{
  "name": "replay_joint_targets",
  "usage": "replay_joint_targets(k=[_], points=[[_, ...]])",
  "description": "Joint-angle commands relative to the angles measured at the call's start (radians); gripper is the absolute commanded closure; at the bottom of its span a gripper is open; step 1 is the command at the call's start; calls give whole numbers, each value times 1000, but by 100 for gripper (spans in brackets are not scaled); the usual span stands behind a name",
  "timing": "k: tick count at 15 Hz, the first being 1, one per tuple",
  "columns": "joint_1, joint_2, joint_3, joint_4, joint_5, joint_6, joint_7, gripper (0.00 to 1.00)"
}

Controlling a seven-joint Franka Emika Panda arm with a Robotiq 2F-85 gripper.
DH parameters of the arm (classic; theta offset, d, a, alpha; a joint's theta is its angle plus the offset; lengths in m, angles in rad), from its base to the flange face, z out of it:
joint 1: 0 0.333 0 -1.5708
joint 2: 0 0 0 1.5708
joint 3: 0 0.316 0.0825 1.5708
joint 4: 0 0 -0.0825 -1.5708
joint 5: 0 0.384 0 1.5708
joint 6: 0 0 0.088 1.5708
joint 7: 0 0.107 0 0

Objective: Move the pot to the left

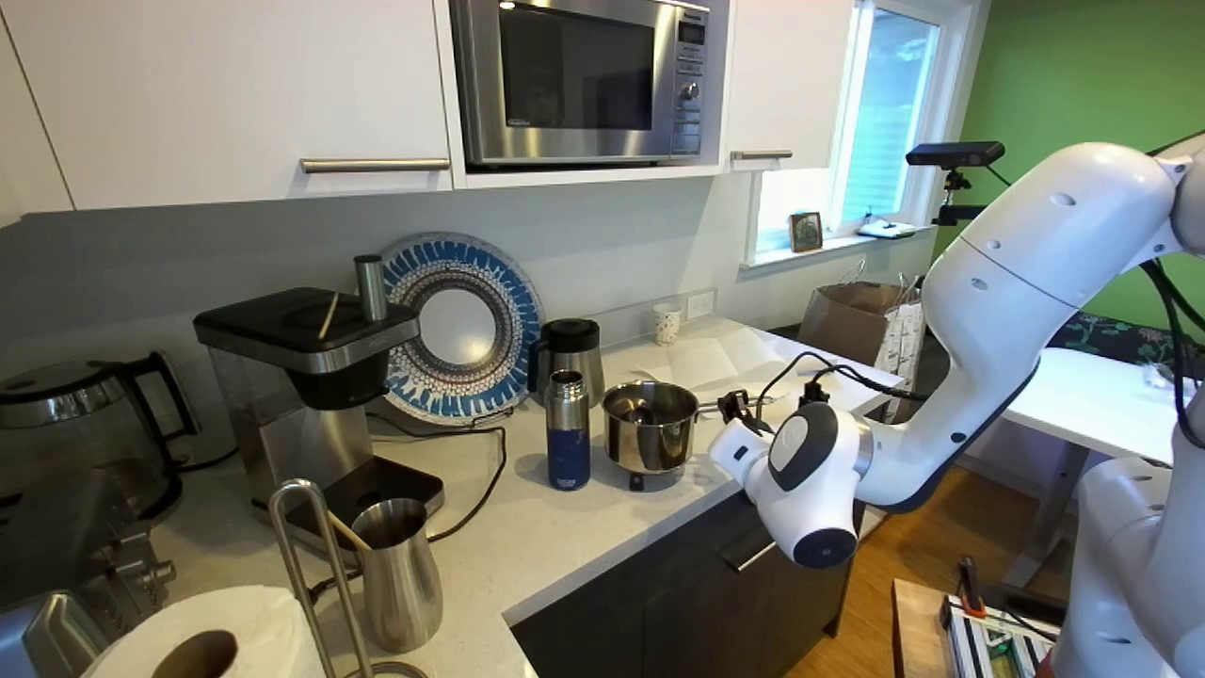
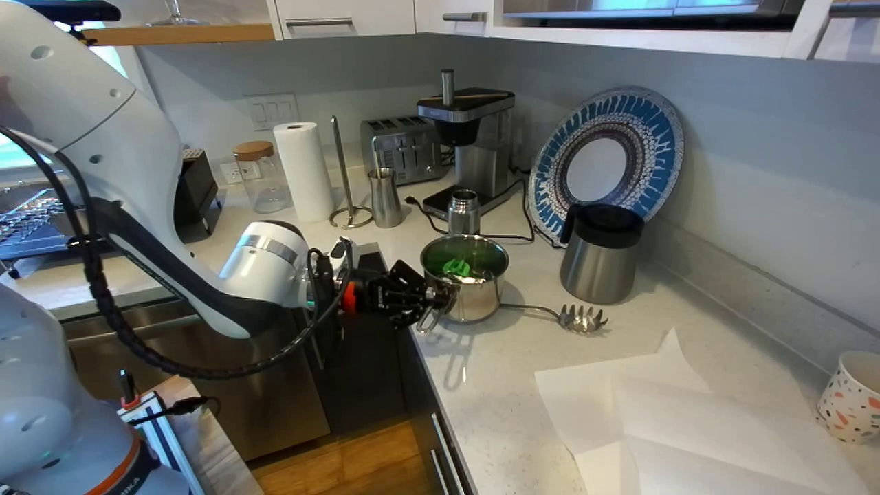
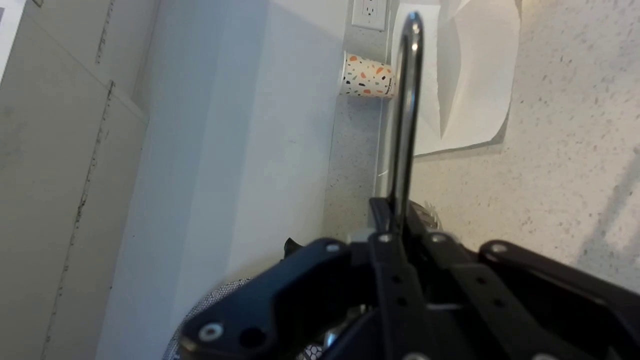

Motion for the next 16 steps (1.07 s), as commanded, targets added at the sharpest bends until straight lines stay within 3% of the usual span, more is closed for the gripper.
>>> replay_joint_targets(k=[1,4,5,7,14,16], points=[[0,-25,-1,0,63,-27,4,99],[5,-26,3,0,214,-49,8,99],[0,0,-1,1,145,-2,-7,94],[0,0,-1,0,192,-8,-7,94],[0,0,-1,0,200,-11,-7,94],[14,13,21,0,250,-97,-11,99]])
